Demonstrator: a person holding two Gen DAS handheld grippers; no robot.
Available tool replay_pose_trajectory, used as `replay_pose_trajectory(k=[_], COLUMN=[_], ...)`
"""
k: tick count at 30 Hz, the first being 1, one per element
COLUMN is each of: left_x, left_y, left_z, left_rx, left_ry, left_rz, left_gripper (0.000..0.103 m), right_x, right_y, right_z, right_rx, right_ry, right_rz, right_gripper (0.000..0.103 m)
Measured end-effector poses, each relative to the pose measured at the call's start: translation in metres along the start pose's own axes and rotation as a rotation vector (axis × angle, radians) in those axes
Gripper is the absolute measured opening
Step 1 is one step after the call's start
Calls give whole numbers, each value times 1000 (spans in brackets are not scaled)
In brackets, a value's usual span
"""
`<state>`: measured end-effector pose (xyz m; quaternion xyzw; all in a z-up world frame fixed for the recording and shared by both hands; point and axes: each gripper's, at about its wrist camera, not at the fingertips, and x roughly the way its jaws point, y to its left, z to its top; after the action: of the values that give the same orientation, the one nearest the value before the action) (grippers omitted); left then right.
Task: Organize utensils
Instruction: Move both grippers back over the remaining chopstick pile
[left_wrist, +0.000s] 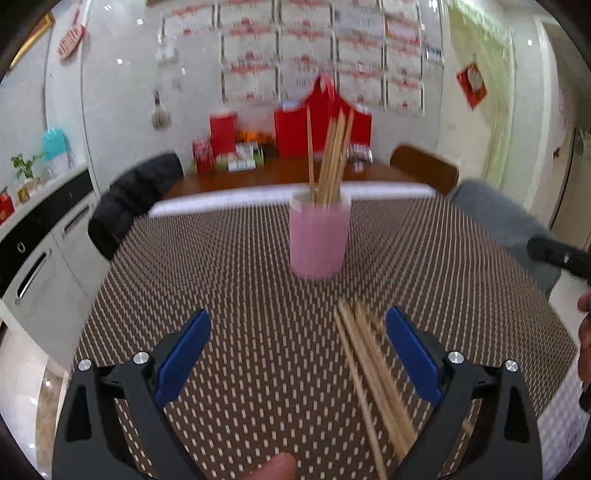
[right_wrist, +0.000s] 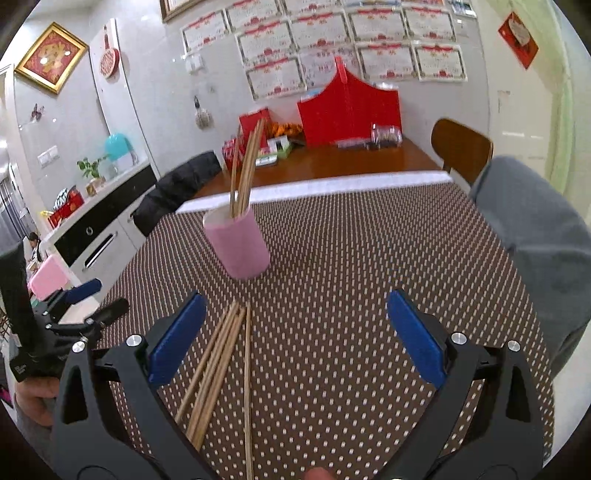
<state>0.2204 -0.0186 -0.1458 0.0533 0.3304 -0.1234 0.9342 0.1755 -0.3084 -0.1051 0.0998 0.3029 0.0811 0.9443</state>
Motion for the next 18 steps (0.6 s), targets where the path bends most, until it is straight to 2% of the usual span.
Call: replay_pose_trajectory(k=[11, 18], left_x=[45, 67], left_y=[-19, -28], left_z=[-52, -73], left_rx=[85, 102], left_ry=[232, 312], left_rz=[-34, -26], left_gripper=[94, 94], right_x=[27, 40], right_y=[3, 3], right_z=[-27, -41], right_rx=[7, 5], right_ry=[103, 158], right_rz=[5, -2], right_gripper=[97, 97])
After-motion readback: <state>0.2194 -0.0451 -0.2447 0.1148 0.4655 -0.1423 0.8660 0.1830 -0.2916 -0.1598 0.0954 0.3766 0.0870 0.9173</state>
